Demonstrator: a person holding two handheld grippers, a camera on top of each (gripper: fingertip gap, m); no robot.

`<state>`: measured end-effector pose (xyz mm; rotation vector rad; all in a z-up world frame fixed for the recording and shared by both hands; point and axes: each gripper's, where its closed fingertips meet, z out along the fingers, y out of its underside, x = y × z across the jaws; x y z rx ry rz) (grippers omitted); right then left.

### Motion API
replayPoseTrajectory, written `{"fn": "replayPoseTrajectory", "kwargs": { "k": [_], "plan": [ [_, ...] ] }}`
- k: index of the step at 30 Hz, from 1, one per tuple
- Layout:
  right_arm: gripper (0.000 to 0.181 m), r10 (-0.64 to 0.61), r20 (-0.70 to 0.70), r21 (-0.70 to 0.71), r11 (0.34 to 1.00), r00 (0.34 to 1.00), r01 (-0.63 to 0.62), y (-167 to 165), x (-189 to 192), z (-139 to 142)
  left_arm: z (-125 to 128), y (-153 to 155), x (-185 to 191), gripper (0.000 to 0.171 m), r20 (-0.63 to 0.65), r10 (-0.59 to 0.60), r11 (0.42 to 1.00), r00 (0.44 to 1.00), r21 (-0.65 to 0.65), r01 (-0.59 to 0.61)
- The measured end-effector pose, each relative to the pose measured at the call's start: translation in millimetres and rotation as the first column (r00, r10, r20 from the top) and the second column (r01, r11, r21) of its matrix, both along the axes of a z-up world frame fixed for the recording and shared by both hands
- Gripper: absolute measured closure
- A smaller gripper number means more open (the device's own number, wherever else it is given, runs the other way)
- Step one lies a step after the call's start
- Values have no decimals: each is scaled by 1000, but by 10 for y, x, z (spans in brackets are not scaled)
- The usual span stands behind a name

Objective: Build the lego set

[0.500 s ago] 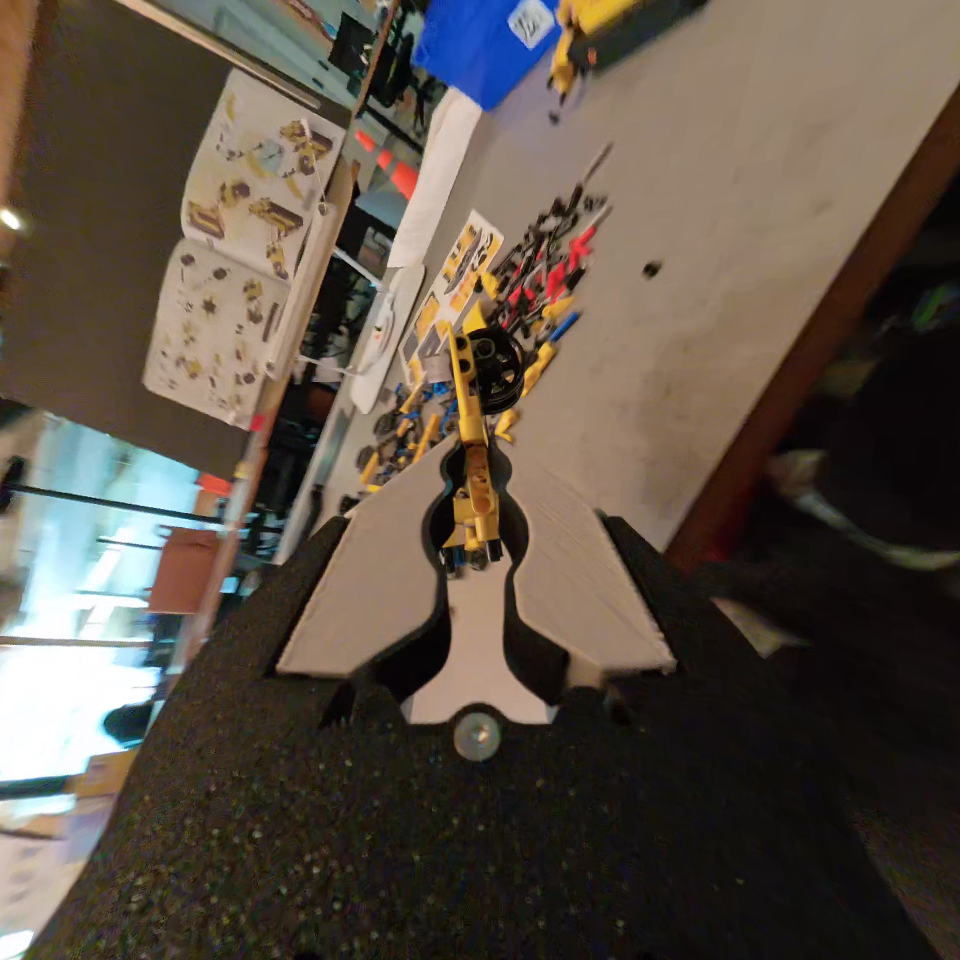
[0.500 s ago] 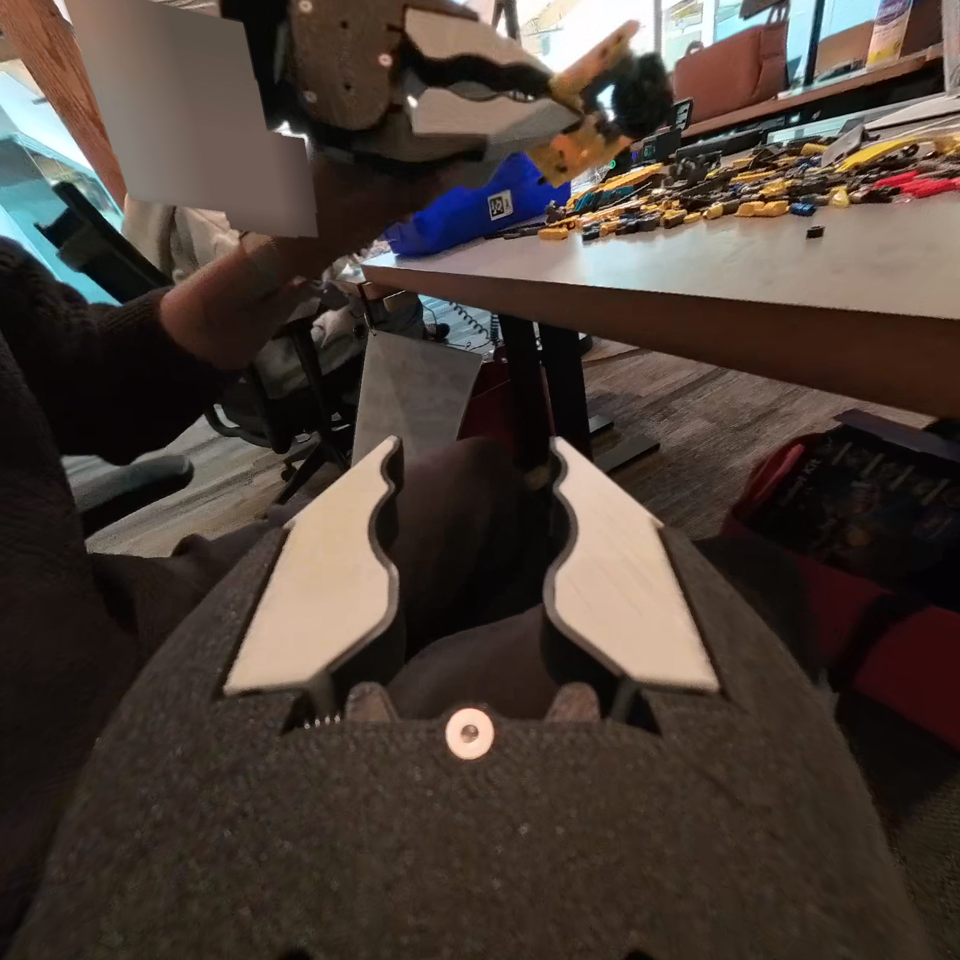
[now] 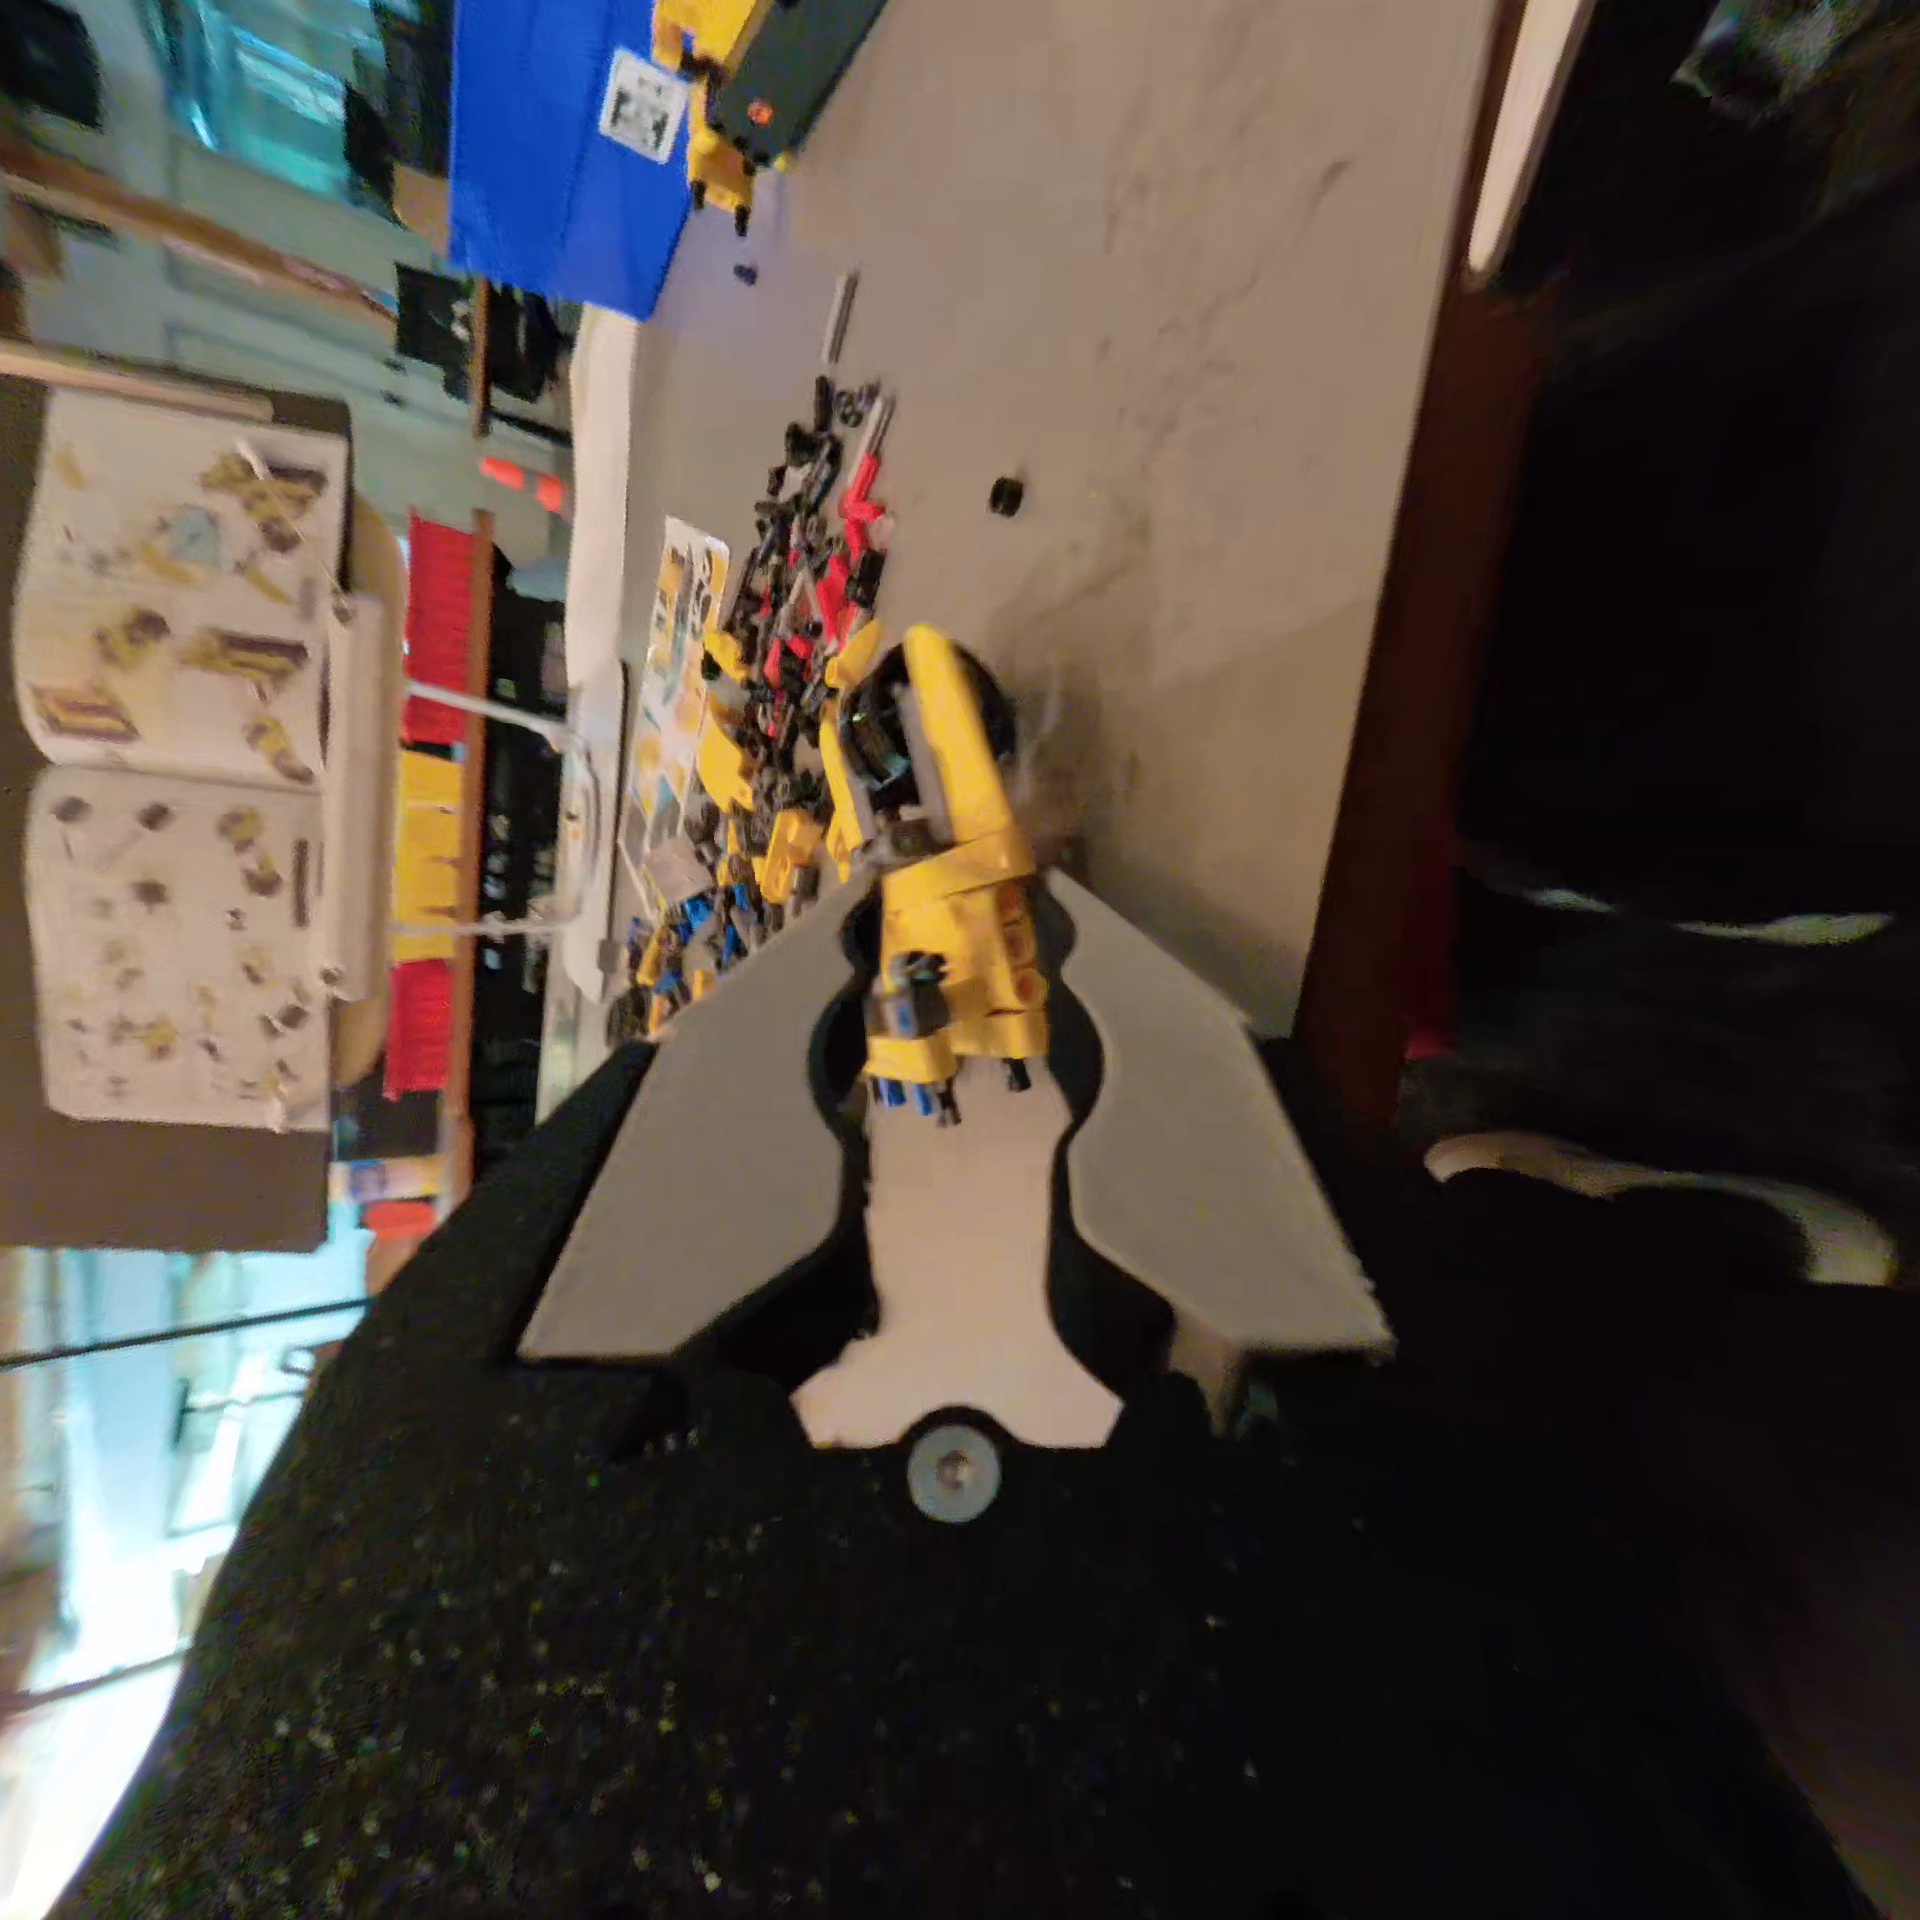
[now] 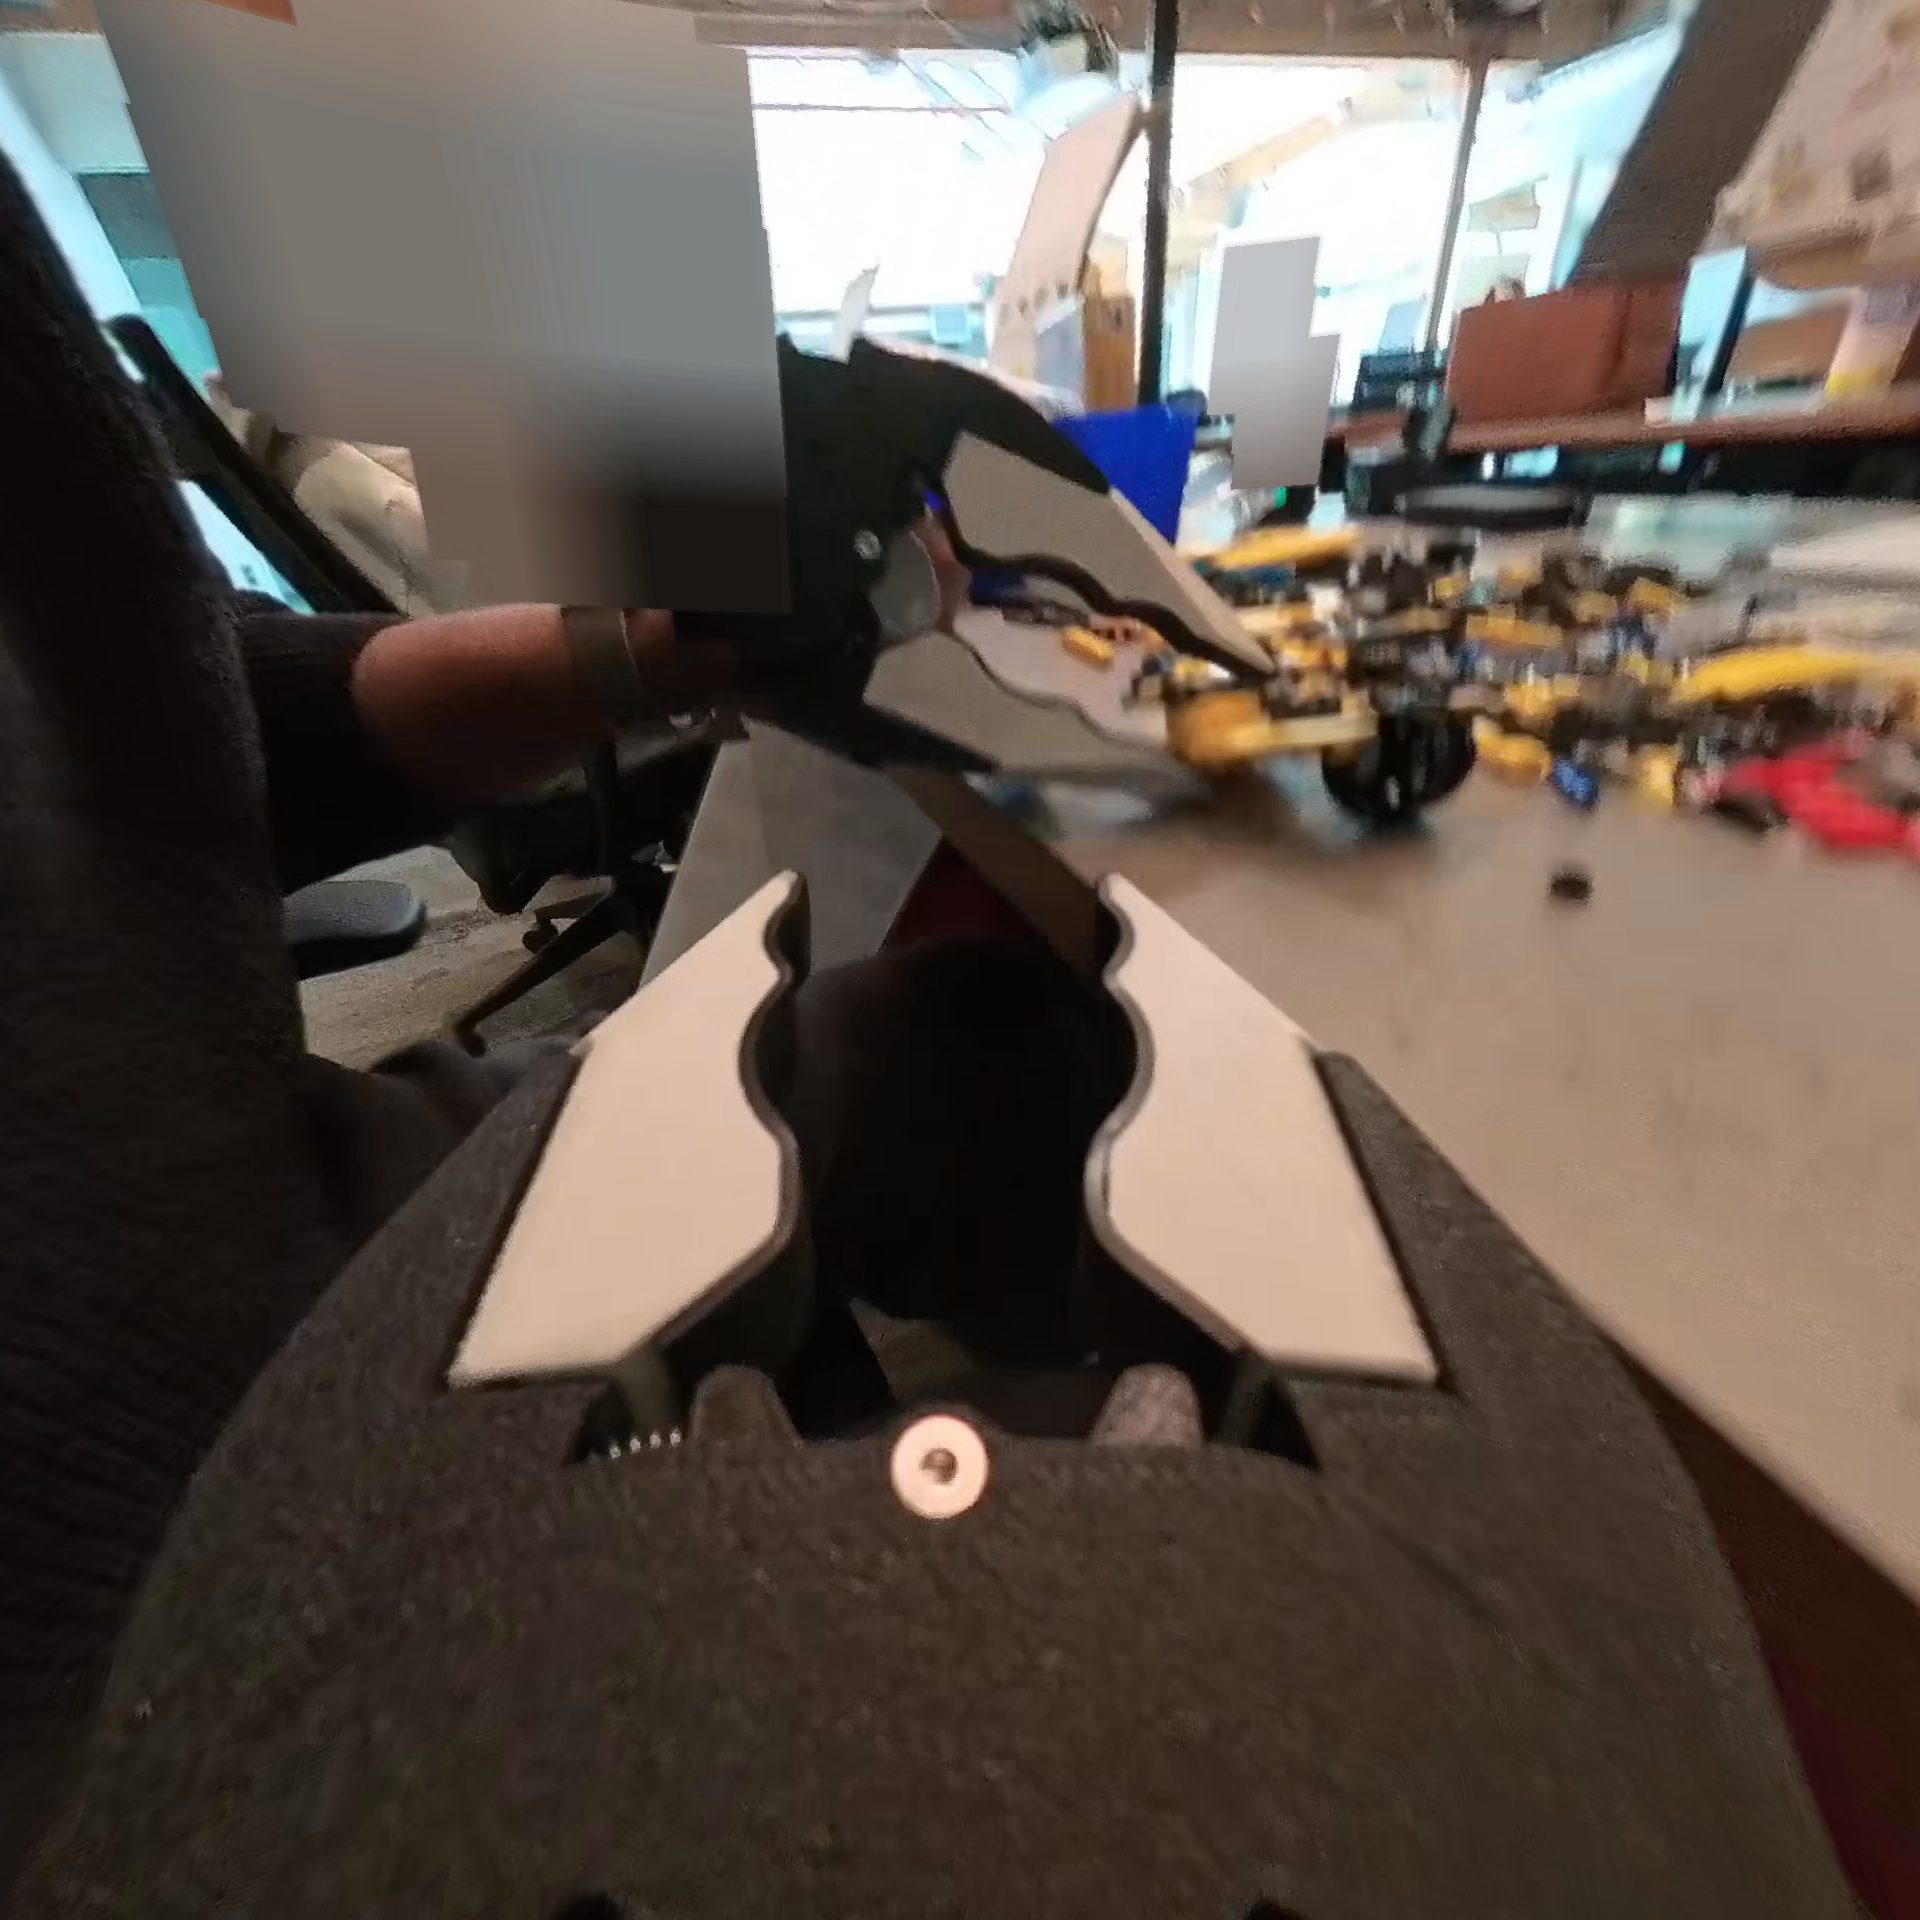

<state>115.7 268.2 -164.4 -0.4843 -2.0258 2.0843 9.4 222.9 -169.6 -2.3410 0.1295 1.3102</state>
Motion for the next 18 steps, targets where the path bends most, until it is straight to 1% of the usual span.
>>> {"fn": "replayPoseTrajectory", "kwargs": {
  "k": [1, 2, 6, 9, 12, 15, 18],
  "plan": [
    [129, 11, -41, -9, 1000, 999, -12, -43, -2, 105, 28, -43, -8, 132, 23, 24, 999, 999, 32, -25],
    [129, 23, -68, -22, 999, 997, -24, -84, -3, 194, 47, -82, 9, 128, 53, 32, 998, 998, 59, -35],
    [129, 65, -68, -99, 993, 996, -71, -183, -55, 410, 217, -205, 128, 127, 116, 29, 971, 993, 234, -56],
    [129, 57, -74, -132, 989, 996, -66, -206, -111, 521, 250, -311, 185, 127, 180, 26, 933, 983, 349, -89],
    [129, 20, -121, -86, 996, 992, -30, -227, -127, 567, 266, -391, 215, 127, 264, -11, 874, 964, 470, -119],
    [129, -47, -178, -25, 999, 983, 43, -219, -177, 633, 278, -403, 232, 126, 374, -86, 789, 923, 591, -166],
    [129, -128, -253, 32, 990, 959, 141, -169, -324, 796, 372, -434, 175, 126, 414, -102, 721, 905, 657, -220]
  ]
}}
